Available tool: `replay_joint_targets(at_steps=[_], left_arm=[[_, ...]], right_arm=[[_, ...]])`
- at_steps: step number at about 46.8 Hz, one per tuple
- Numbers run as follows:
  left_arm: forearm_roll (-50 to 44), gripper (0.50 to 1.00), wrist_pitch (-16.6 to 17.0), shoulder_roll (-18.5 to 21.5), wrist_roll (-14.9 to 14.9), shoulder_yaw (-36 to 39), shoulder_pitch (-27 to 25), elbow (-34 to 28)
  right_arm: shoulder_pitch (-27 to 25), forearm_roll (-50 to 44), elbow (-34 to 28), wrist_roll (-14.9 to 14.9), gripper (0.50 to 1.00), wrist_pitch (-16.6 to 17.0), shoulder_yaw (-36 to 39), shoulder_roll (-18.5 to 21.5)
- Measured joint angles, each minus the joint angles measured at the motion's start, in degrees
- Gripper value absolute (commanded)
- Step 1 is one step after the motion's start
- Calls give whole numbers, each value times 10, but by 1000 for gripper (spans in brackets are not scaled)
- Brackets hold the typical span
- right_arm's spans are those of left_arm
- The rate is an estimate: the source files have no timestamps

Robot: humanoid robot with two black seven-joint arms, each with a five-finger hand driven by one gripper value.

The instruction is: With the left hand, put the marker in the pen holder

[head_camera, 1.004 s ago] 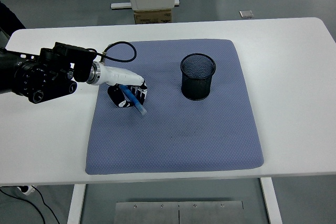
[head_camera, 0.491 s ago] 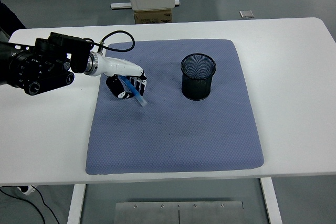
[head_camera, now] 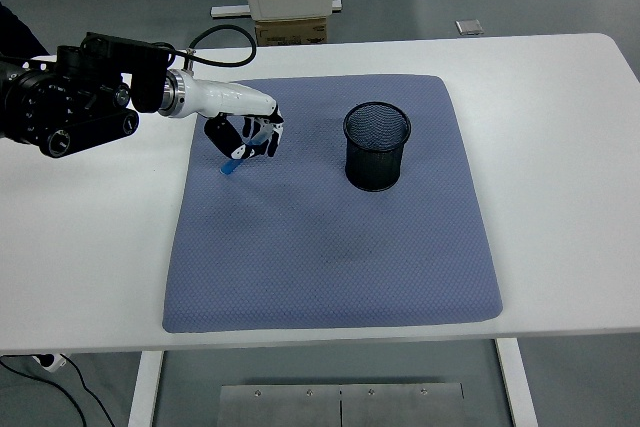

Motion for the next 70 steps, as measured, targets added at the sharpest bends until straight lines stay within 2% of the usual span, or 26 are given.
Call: replay_joint_targets(at_steps=[19,46,52,59,65,70], left_arm=[[-11,500,-2,-13,1,-5,6,-1],[-5,500,-12,-13,1,15,43,-1],[-6,584,-9,-11,1,15,43,-1],[-12,596,-3,-8,1,14,40,0],[-13,599,34,-8,1,13,41,0],[-13,607,39,-9,1,13,43,0]], right_arm=[[0,0,0,0,1000,0,0,0],[0,0,0,0,1000,0,0,0],[0,0,0,0,1000,0,0,0],[0,0,0,0,1000,0,0,0],[0,0,0,0,1000,0,0,0],[0,0,0,0,1000,0,0,0]])
